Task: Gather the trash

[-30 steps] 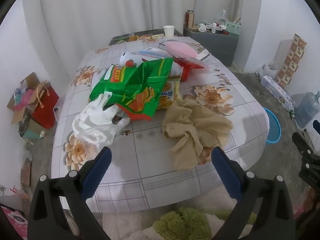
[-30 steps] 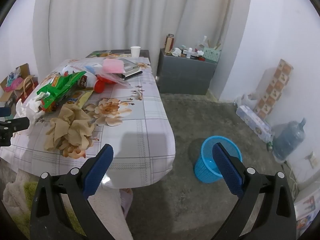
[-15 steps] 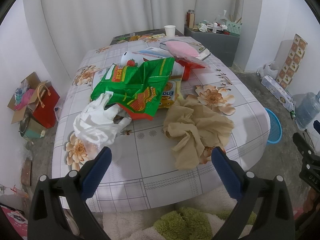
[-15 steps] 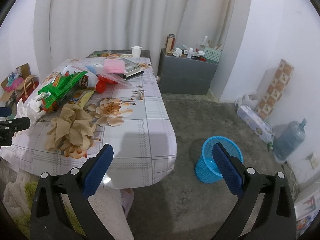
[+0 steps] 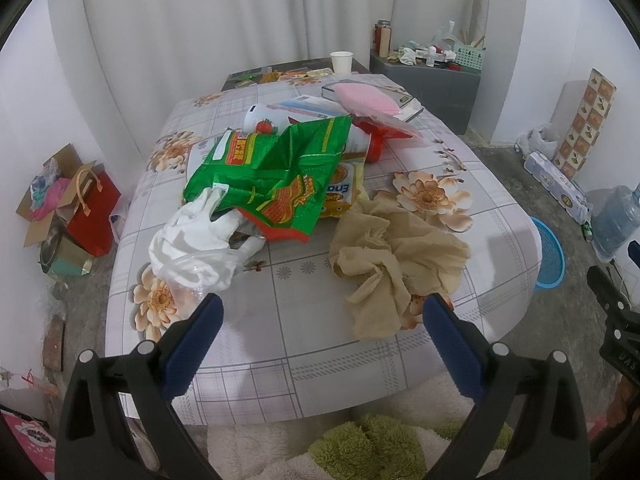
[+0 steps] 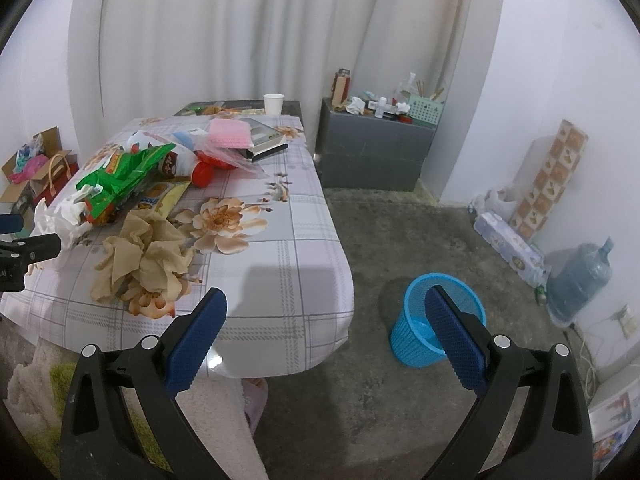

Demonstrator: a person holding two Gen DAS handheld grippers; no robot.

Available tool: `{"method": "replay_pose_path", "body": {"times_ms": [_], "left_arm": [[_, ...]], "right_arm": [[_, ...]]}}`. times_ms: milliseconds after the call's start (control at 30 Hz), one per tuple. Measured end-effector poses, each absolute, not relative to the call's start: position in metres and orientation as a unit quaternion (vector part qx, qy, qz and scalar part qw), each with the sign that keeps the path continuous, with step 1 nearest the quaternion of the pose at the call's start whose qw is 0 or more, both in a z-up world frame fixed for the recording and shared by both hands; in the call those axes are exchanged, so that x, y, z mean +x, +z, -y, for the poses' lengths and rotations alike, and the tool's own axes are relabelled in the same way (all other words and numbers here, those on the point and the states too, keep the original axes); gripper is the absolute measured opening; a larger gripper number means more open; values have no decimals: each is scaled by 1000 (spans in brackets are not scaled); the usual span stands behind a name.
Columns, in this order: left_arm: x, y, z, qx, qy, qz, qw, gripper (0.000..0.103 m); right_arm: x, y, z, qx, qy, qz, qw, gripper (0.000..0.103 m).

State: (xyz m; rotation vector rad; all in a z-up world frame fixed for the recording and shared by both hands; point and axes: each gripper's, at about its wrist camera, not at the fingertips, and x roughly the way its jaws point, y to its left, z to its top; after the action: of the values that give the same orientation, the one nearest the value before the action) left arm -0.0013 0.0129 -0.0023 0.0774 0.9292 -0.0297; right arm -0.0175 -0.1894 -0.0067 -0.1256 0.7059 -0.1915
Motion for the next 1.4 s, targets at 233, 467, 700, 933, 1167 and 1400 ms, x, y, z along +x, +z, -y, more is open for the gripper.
{"method": "replay_pose_path", "body": {"times_ms": [233, 467, 700, 933, 1167, 1400], "left_arm": [[-1, -2, -13, 38, -14, -448, 893, 98], [-1, -2, -12, 37, -14, -448, 893, 98], [-2, -2, -12, 38, -14, -448, 893, 98], [-2, -2, -13, 38, -14, -449, 893, 98], [-2, -3, -13, 38, -13, -450, 892, 98], [-2, -2, -15, 38, -13, -450, 892, 98]], "right_arm": [[-17, -6, 187, -61, -94, -345, 932, 95], [-18, -6, 187, -62, -96, -346, 931, 95], [-18, -5, 187, -62, -96, -346, 931, 95], [-18, -5, 186, -62, -95, -346, 932, 95], [-17, -7, 185, -61, -95, -347, 931, 95], [-15, -6, 183, -61, -95, -347, 931, 95]]}}
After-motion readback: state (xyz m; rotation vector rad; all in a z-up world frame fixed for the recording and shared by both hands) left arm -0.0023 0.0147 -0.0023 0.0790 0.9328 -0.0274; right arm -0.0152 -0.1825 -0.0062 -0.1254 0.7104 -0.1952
